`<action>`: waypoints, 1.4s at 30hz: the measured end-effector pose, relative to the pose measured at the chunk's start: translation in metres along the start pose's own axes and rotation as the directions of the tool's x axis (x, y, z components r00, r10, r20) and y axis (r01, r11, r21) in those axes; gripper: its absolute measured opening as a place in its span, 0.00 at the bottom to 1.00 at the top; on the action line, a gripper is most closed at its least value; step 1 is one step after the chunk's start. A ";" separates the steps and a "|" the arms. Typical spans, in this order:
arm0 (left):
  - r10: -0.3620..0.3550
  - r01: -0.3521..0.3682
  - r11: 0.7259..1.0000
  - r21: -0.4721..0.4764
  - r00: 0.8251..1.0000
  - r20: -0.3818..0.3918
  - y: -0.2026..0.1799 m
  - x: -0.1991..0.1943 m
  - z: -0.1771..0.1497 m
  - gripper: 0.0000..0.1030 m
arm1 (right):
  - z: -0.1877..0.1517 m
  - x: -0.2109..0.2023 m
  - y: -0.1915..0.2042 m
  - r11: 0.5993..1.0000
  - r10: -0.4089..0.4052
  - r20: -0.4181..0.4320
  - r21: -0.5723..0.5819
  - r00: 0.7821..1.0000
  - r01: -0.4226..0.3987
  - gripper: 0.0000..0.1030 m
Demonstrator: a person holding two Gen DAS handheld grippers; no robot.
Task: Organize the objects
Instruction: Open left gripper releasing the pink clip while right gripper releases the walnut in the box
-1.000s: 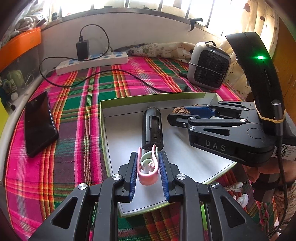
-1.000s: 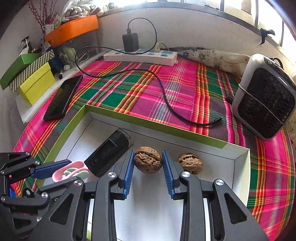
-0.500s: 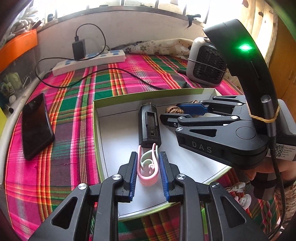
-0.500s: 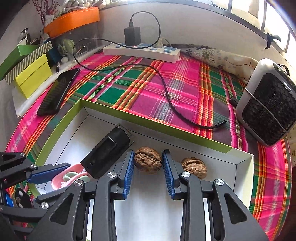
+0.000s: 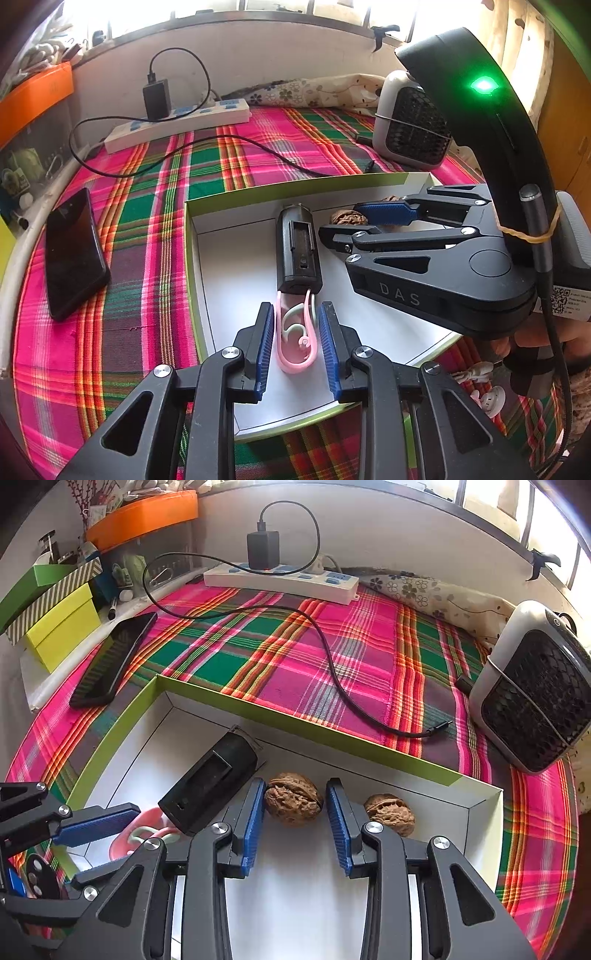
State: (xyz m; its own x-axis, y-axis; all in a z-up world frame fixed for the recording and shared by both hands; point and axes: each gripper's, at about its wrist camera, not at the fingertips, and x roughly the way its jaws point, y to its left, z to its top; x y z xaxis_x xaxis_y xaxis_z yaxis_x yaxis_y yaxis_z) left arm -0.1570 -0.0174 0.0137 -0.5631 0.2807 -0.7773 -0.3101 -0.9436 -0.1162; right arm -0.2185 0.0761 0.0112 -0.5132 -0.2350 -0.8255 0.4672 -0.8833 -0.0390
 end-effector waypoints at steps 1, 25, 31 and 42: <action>0.000 0.000 1.000 -0.002 1.000 -0.001 0.000 0.000 0.000 0.23 | 0.000 0.000 0.000 1.000 0.002 -0.001 -0.002 1.000 -0.002 0.37; 0.018 -0.017 0.999 -0.035 1.000 0.011 0.003 -0.012 -0.002 0.36 | -0.005 -0.021 -0.003 0.999 -0.003 0.050 0.035 0.999 0.001 0.53; 0.018 -0.017 0.999 -0.031 1.000 0.020 0.000 -0.019 -0.003 0.36 | -0.009 -0.030 -0.004 0.999 -0.005 0.061 0.050 0.998 0.002 0.53; 0.023 -0.021 0.999 -0.041 0.999 0.042 0.002 -0.036 -0.010 0.36 | -0.025 -0.054 -0.007 0.995 -0.011 0.089 0.095 0.996 0.002 0.53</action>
State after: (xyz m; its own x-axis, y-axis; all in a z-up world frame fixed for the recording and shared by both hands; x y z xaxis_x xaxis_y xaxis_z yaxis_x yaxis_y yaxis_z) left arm -0.1297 -0.0312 0.0354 -0.6013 0.2665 -0.7532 -0.2668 -0.9556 -0.1251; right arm -0.1760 0.1052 0.0417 -0.5804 -0.2606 -0.7715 0.3956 -0.9184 0.0127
